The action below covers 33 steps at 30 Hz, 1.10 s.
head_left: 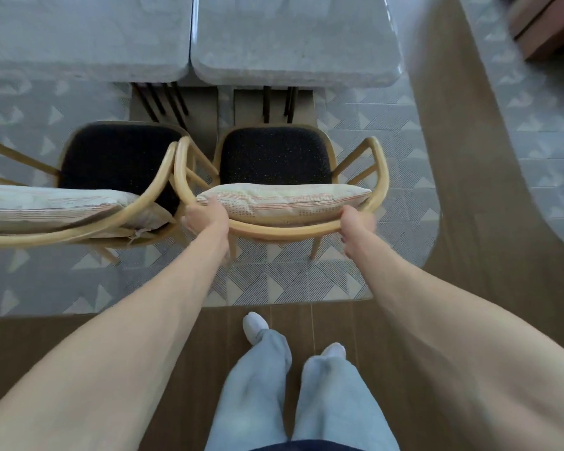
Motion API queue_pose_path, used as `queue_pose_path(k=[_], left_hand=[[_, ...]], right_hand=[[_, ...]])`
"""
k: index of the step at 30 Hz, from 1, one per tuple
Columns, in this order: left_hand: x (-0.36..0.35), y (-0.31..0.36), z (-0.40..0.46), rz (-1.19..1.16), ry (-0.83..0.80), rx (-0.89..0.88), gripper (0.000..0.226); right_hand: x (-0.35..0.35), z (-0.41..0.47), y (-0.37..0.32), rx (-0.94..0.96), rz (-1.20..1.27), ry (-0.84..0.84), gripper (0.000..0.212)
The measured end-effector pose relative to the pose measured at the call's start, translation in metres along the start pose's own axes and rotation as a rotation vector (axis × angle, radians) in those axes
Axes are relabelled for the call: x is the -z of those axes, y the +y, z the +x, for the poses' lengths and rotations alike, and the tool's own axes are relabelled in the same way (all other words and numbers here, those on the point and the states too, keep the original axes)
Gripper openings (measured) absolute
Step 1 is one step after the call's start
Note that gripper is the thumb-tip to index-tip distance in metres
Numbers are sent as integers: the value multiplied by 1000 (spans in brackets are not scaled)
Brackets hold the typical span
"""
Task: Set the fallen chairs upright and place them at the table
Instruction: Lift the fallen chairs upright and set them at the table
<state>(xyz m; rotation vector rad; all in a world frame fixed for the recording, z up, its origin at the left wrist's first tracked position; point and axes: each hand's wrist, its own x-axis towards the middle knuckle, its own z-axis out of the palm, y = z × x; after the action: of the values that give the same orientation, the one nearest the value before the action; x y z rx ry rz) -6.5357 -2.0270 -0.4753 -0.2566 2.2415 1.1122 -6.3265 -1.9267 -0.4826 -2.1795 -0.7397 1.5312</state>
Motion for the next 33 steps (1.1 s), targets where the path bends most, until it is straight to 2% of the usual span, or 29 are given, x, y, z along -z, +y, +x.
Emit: queue_pose_path(k=[1,3,5,8,11,14,16,21,27,30,33], left_hand=[[7,8,-5,39,8,-127,40],[21,25,-24,35,-65,-345,36],[30,37,-51,7,-179,-482,34],[35,44,-105,-47,-358,-661,35],[39,38,-173,-106,-523,-839,41],[48,17,-237,-168,-609,-982,44],[50,-4,-278,-219,-645,-1027,43],[18,-65,-406,-286,-848,-1003,36],[-58,-118,-558,-305,-1176,-1001,30],[-99,-129,-627,-315,-1305,-1022,17],[-151,-140,-689,-326,-1428,-1046,21]], right_hand=[[6,-7,-8,93,-52,47,43],[17,-25,-24,291,-110,34,54],[26,-46,-38,475,-129,-55,58],[45,-87,-51,705,-39,-212,50],[89,-126,-50,880,57,-351,51],[158,-152,-29,1003,151,-370,60],[214,-163,-6,1041,243,-346,56],[372,-190,63,1063,423,-179,43],[577,-209,128,1095,590,199,36],[662,-213,148,1100,607,390,36],[731,-200,160,1136,626,508,34]])
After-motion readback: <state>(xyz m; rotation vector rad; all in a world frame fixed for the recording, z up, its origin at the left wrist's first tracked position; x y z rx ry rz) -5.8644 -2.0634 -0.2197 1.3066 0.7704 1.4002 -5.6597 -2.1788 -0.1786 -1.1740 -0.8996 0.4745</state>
